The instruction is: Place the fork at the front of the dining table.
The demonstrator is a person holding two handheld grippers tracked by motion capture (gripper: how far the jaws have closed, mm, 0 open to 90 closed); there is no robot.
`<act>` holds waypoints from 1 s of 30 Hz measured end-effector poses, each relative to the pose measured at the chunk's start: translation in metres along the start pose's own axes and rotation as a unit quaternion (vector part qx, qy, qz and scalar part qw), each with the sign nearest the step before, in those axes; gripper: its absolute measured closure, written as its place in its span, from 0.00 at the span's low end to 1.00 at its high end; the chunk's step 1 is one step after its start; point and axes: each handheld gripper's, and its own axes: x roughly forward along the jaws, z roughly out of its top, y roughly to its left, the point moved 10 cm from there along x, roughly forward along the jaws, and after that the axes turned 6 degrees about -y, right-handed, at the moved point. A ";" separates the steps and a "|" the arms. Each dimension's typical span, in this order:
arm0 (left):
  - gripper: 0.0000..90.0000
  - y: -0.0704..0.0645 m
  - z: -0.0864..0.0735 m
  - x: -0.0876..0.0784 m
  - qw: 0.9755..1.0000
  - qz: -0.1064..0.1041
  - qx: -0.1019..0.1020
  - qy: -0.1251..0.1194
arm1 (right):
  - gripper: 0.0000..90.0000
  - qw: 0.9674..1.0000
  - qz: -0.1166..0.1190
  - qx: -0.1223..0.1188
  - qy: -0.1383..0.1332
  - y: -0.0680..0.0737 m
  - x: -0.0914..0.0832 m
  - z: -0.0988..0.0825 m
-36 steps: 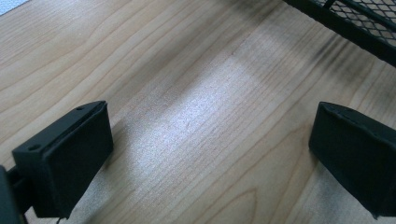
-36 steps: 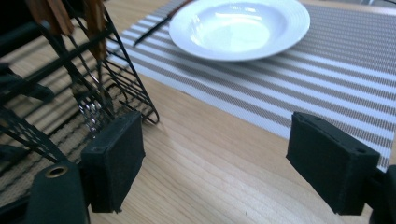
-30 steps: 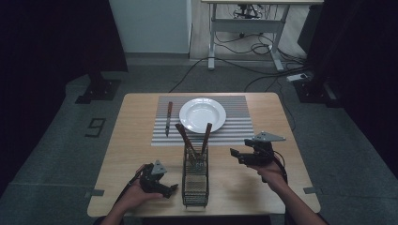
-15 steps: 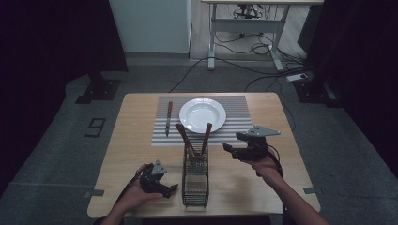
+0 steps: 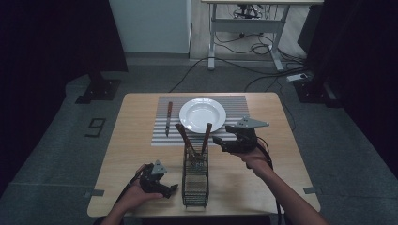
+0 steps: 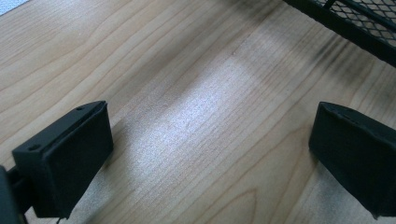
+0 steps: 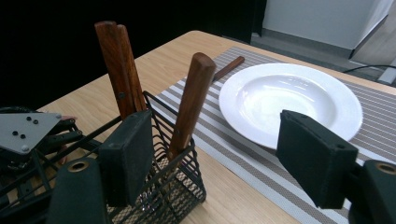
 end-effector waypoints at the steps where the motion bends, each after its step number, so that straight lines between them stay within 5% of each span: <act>1: 0.00 0.000 0.000 0.000 1.000 0.000 0.000 0.000 | 0.32 1.000 0.002 -0.002 0.000 0.001 0.002 0.000; 15: 0.00 0.000 0.000 0.000 1.000 0.000 0.000 0.000 | 0.40 1.000 0.017 -0.009 0.018 0.010 0.037 -0.006; 30: 0.00 0.000 0.000 0.000 1.000 0.000 0.000 0.000 | 0.64 0.999 0.034 -0.005 0.024 0.012 0.053 -0.013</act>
